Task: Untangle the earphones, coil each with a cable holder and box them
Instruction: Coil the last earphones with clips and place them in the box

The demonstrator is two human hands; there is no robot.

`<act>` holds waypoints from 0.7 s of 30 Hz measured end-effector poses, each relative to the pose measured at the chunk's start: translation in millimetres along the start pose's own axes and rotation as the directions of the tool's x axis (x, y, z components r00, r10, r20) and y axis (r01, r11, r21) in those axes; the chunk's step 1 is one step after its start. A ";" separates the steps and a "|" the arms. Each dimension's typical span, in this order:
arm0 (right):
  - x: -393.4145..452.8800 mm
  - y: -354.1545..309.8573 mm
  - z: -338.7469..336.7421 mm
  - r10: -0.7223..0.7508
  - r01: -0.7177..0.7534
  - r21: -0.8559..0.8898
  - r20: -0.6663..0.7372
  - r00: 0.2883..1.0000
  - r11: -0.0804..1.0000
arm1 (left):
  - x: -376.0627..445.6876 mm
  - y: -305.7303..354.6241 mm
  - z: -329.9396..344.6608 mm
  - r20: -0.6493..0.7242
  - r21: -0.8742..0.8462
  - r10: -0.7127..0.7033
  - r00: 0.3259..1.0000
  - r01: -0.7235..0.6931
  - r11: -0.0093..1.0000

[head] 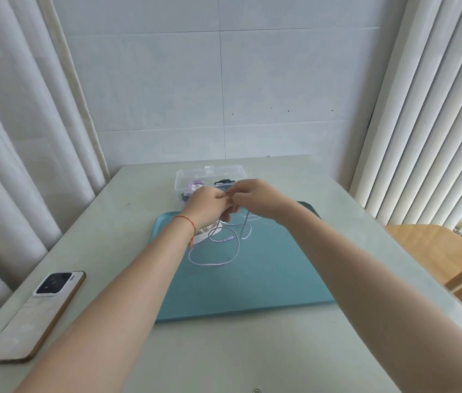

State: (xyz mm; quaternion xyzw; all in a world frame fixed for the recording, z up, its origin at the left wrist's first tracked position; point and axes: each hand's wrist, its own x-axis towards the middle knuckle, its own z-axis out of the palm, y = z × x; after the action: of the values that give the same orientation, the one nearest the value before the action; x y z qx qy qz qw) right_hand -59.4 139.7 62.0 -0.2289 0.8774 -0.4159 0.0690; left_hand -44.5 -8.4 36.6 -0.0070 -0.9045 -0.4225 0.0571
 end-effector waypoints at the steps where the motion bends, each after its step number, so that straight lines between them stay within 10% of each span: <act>1: 0.5 0.8 0.2 -0.006 0.006 0.006 0.005 1.000 1.000 | 0.2 -0.7 -0.5 -0.011 -0.020 -0.012 1.000 0.012 1.000; 10: 25.4 53.3 -24.3 0.310 -0.321 0.068 -0.508 0.803 0.945 | -7.1 -14.4 -20.1 0.044 -0.561 -0.252 0.967 0.232 0.795; 14: 24.9 50.3 -21.3 0.267 -0.354 -0.120 -0.453 0.851 0.927 | -4.1 -20.5 -20.9 0.000 -0.513 -0.259 0.966 0.222 0.829; 21: 23.0 7.3 13.3 -0.089 0.077 -0.105 -0.113 0.990 0.992 | 2.3 -8.6 -6.9 -0.008 -0.258 -0.130 0.992 0.123 0.958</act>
State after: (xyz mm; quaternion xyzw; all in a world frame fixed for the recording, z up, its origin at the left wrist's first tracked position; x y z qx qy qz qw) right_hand -78.1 123.8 49.5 -0.2435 0.8894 -0.3868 -0.0118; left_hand -46.6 -19.3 34.6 0.0487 -0.8399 -0.5391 0.0399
